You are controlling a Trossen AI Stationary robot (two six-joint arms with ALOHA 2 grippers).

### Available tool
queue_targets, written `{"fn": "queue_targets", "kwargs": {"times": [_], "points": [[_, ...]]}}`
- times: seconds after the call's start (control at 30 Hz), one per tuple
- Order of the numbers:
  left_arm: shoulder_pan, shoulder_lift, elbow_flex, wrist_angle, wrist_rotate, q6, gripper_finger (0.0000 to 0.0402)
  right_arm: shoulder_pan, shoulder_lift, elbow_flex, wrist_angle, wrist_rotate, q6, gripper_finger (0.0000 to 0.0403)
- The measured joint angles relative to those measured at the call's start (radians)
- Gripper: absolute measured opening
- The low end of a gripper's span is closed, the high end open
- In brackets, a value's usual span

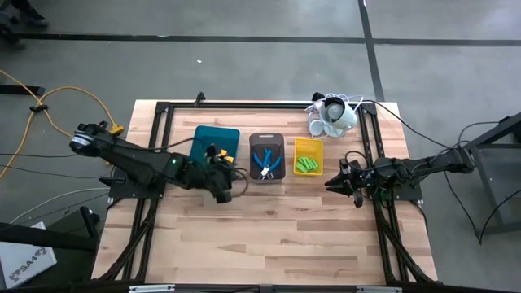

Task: Pick & Place School Supplies
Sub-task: Return to Home Position

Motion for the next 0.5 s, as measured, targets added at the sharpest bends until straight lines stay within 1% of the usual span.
{"fn": "queue_targets", "kwargs": {"times": [0.1, 0.2, 0.33, 0.5], "points": [[0.033, -0.078, -0.132, 0.154, 0.067, 0.048, 0.0173, 0.000, 0.000, 0.000, 0.002, 0.000, 0.000, 0.0083], [0.045, -0.171, -0.270, 0.248, 0.088, 0.071, 0.0173, 0.000, 0.000, 0.000, 0.002, 0.000, 0.000, 0.0083], [0.058, -0.350, -0.420, 0.299, 0.087, 0.044, 0.0173, 0.000, 0.000, -0.001, 0.002, 0.000, 0.000, 0.0083], [0.059, -0.580, -0.592, 0.298, 0.087, -0.008, 0.0173, 0.000, 0.000, -0.001, 0.003, 0.000, 0.000, 0.0083]]}}
